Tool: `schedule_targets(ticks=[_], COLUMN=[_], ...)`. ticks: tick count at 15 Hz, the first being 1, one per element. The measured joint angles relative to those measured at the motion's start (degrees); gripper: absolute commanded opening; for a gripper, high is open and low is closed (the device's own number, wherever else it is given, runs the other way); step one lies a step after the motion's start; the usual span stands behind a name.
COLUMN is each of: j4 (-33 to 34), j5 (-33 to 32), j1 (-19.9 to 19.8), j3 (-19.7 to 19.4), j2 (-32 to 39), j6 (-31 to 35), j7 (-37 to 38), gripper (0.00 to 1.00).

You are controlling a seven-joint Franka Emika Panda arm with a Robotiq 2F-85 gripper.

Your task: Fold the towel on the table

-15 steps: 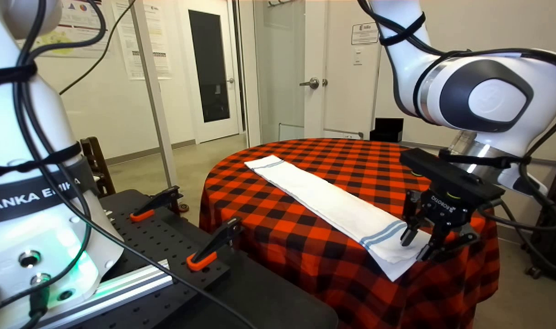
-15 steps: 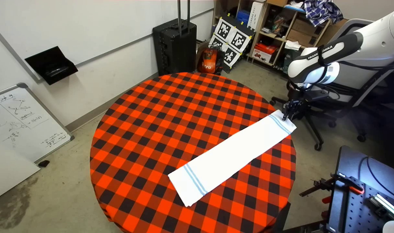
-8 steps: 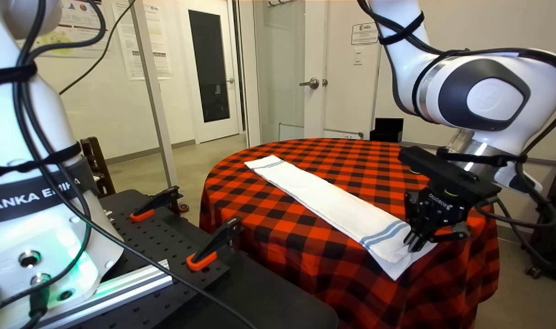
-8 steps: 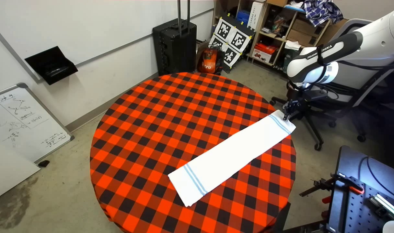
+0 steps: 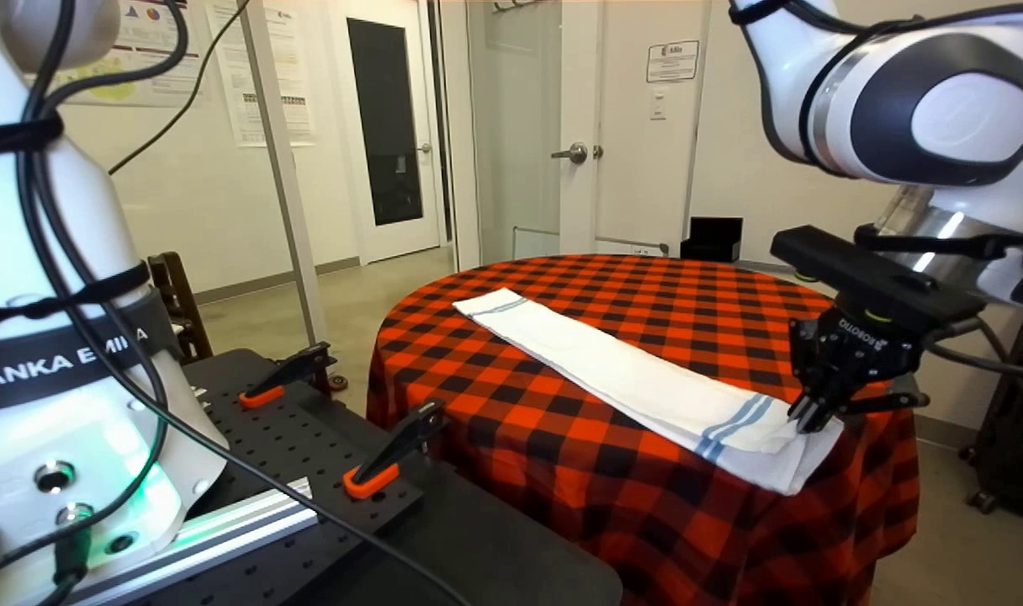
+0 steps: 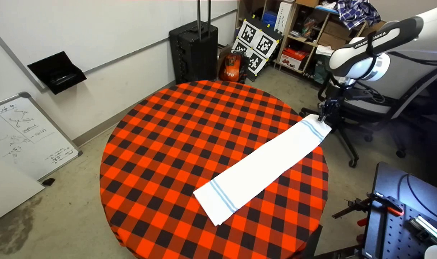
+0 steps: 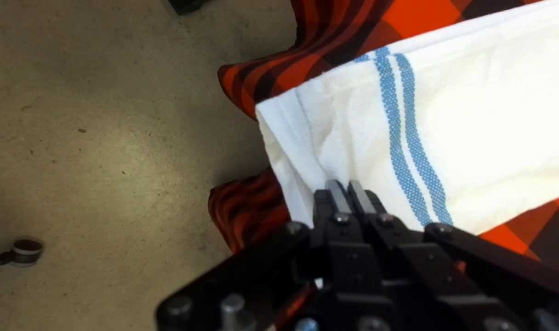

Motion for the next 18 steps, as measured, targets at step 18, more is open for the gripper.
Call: schedule_targets(ticks=[18], j4=[-1.4], j5=[2.2], j1=[-3.4], j3=[-5.3], j2=[-23.8], j6=[2.4], j7=[8.8], gripper=[0.01])
